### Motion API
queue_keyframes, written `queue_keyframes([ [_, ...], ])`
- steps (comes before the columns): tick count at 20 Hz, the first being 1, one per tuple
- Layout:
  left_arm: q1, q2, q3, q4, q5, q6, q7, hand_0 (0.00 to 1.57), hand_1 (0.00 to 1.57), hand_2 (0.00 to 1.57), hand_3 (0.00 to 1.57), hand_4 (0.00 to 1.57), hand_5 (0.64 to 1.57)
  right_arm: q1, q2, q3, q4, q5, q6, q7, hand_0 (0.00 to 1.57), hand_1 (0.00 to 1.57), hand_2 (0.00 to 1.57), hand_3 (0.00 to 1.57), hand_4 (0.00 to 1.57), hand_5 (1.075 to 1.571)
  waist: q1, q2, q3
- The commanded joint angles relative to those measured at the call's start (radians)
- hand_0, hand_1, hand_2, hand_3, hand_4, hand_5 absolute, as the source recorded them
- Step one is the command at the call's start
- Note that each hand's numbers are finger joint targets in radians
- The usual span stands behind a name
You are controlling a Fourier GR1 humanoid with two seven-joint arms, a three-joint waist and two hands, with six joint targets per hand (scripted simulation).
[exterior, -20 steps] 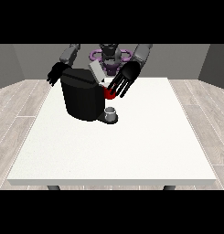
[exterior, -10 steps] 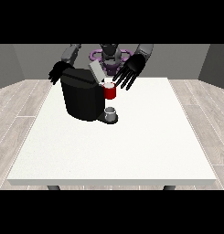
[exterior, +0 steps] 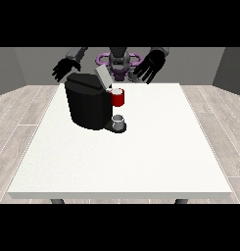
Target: Insert the coffee pod into the coffee machine and close the lid
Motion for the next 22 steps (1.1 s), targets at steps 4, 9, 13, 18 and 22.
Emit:
queue_keyframes([
  [4,0.153,-0.133,0.177,-0.001,0.233,-0.013,-0.058,0.0,0.0,0.0,0.0,0.24,1.571,0.116,-0.057,0.003,-0.019,0.016,0.047,-0.021,0.0,0.0,0.0,0.0,0.36,1.571,0.083,-0.169,-0.0009],
  [9,0.269,-0.208,0.196,-0.006,0.283,-0.007,-0.083,0.0,0.0,0.0,0.0,0.0,1.571,0.042,-0.104,0.023,-0.096,-0.011,0.104,0.121,0.0,0.0,0.0,0.0,0.29,1.571,0.147,-0.265,-0.001],
  [13,0.275,-0.243,0.227,-0.034,0.36,-0.056,-0.042,0.0,0.0,0.0,0.0,0.23,1.571,0.006,-0.125,0.007,-0.098,-0.019,0.123,0.101,0.0,0.0,0.0,0.0,0.0,1.571,0.209,-0.282,0.0001],
  [18,0.382,-0.257,0.21,-0.084,0.388,-0.094,-0.074,0.0,0.0,0.0,0.0,0.0,1.571,-0.026,-0.133,0.022,-0.12,-0.042,0.164,0.155,0.0,0.0,0.0,0.0,0.0,1.571,0.272,-0.291,0.0003],
  [22,0.44,-0.334,0.19,-0.153,0.431,-0.097,-0.057,0.0,0.0,0.0,0.0,0.0,1.571,-0.012,-0.112,0.062,-0.088,0.025,0.137,0.135,0.0,0.0,0.0,0.0,0.0,1.571,0.323,-0.288,0.0004],
])
